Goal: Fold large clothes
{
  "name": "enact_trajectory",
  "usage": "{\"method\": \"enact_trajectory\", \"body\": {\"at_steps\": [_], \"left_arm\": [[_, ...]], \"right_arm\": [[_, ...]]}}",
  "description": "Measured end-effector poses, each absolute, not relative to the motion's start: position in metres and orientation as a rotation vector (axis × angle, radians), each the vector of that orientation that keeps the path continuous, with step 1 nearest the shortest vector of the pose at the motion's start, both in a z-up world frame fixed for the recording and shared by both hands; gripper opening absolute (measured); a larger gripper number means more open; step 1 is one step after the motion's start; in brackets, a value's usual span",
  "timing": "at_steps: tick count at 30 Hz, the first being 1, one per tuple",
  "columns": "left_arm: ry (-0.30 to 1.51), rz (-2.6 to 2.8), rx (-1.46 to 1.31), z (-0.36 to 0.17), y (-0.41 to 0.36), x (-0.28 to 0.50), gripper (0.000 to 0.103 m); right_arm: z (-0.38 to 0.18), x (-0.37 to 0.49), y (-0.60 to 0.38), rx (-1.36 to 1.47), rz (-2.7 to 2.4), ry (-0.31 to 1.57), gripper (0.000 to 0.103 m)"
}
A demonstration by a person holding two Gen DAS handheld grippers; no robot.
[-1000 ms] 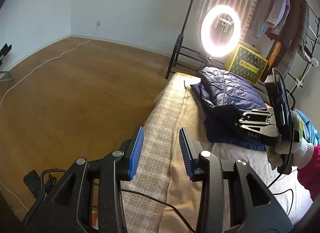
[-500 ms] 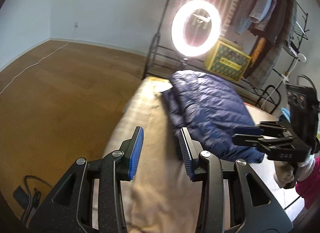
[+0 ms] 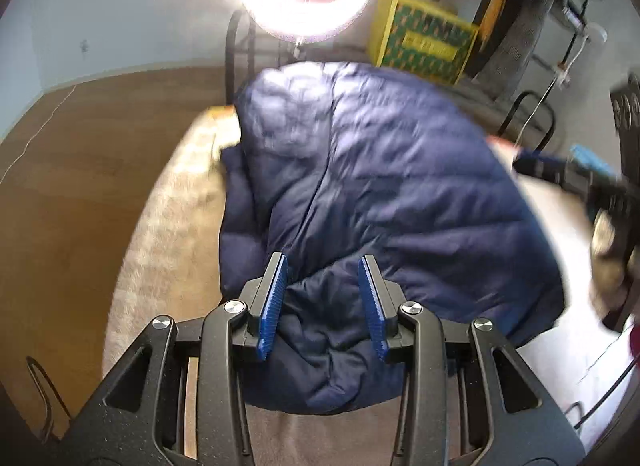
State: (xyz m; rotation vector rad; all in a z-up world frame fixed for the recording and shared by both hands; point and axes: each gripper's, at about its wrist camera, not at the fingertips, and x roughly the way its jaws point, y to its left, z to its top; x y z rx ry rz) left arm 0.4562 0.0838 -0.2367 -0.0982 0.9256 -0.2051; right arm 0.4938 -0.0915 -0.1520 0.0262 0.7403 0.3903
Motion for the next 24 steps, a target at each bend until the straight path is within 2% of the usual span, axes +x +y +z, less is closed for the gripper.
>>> {"method": "enact_trajectory", "body": {"at_steps": [2, 7, 12, 13, 14, 15, 17, 18, 24], "left_arm": [[0.945, -0.2, -0.122, -0.253, 0.088, 0.454, 0.039], [0.962, -0.229, -0.214, -0.275, 0.104, 0.447, 0.053], [0.964, -0.282, -0.27, -0.26, 0.124, 0.452, 0.055], [0.952, -0.289, -0.29, -0.253, 0.131, 0.454, 0.058], [0.945, -0.295, -0.322, -0.246, 0.14, 0.457, 0.063], [0.935, -0.301, -0.364, -0.239, 0.15, 0.463, 0.071], [0.921, -0.312, -0.46, -0.231, 0.17, 0.476, 0.072], [0.927, -0.323, -0.51, -0.23, 0.179, 0.484, 0.072], [1.002, -0.367, -0.816, -0.257, 0.21, 0.538, 0.073]], "right_arm": [[-0.171, 0.509, -0.097, 0.027, 0.365, 0.804, 0.047], [-0.201, 0.513, -0.109, 0.062, 0.4, 0.823, 0.047], [-0.191, 0.507, -0.11, 0.04, 0.424, 0.829, 0.047], [-0.185, 0.502, -0.116, 0.063, 0.436, 0.816, 0.047], [-0.182, 0.503, -0.123, 0.079, 0.443, 0.797, 0.049], [-0.179, 0.5, -0.128, 0.093, 0.448, 0.778, 0.057], [-0.172, 0.493, -0.144, 0.134, 0.448, 0.746, 0.073], [-0.172, 0.493, -0.15, 0.156, 0.445, 0.743, 0.077], [-0.185, 0.506, -0.188, 0.314, 0.409, 0.841, 0.08]]}}
